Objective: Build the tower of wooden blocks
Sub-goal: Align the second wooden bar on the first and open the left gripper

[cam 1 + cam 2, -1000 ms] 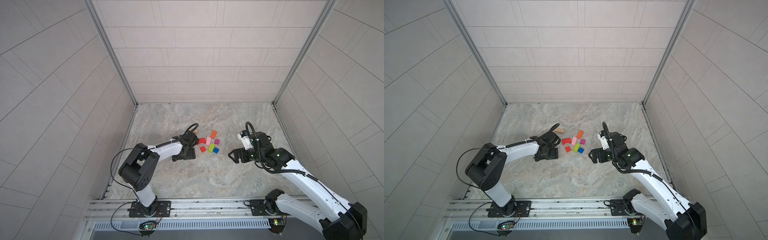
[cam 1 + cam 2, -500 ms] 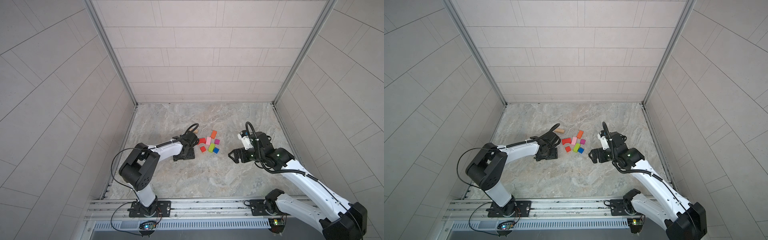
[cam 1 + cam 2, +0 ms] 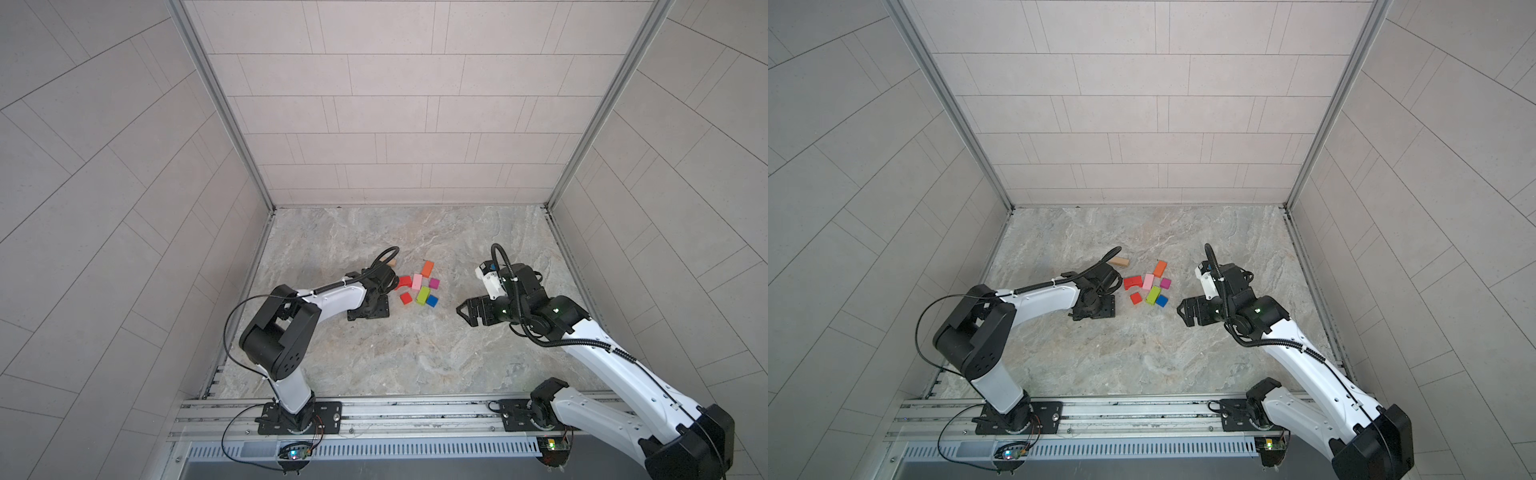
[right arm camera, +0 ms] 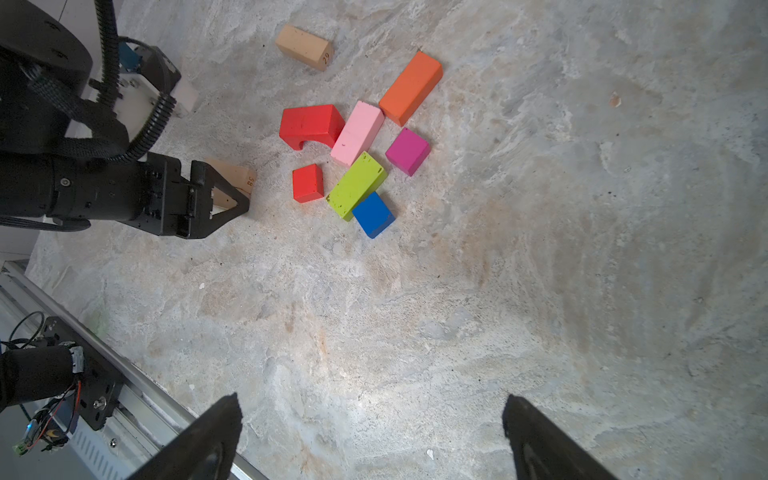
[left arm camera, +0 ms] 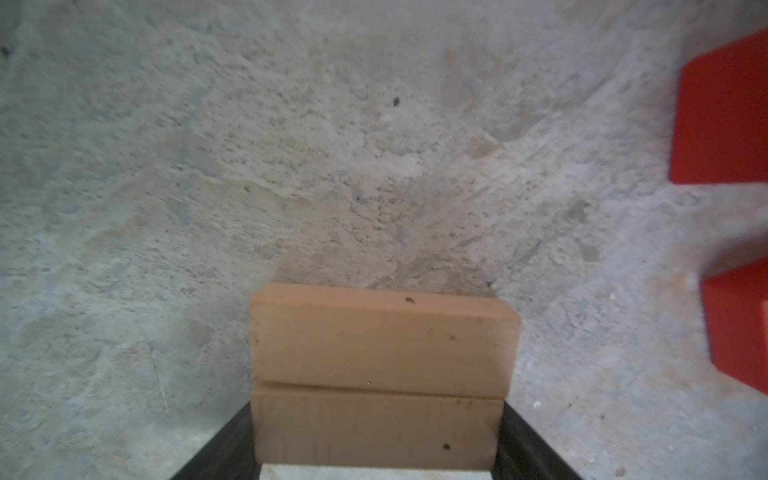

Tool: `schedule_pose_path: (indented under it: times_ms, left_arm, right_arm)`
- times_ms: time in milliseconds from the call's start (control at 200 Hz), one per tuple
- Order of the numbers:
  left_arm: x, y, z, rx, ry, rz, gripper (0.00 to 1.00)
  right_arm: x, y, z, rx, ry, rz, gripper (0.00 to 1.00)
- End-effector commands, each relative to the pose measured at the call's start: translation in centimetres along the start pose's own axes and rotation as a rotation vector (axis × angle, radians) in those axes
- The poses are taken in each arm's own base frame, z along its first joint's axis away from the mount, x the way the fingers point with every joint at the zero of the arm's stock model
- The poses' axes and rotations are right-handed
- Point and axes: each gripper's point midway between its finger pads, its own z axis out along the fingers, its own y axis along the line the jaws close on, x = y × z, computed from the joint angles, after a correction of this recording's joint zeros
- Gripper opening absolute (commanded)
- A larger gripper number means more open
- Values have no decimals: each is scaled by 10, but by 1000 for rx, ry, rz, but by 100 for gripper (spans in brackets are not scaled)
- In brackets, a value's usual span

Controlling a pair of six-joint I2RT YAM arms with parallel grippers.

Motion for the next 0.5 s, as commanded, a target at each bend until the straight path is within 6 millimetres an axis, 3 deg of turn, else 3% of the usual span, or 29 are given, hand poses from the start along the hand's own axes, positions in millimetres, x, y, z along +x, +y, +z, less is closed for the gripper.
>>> schedule_pose_path:
  times_ms: [0, 495]
  left_arm:
    - [7, 9, 7, -64, 34, 35, 80]
    - [12, 8, 11, -63, 58, 37, 87]
  right_arm:
    - [-4, 1, -4, -2, -18, -1, 99]
    - [-5, 1, -5, -1, -20, -2, 99]
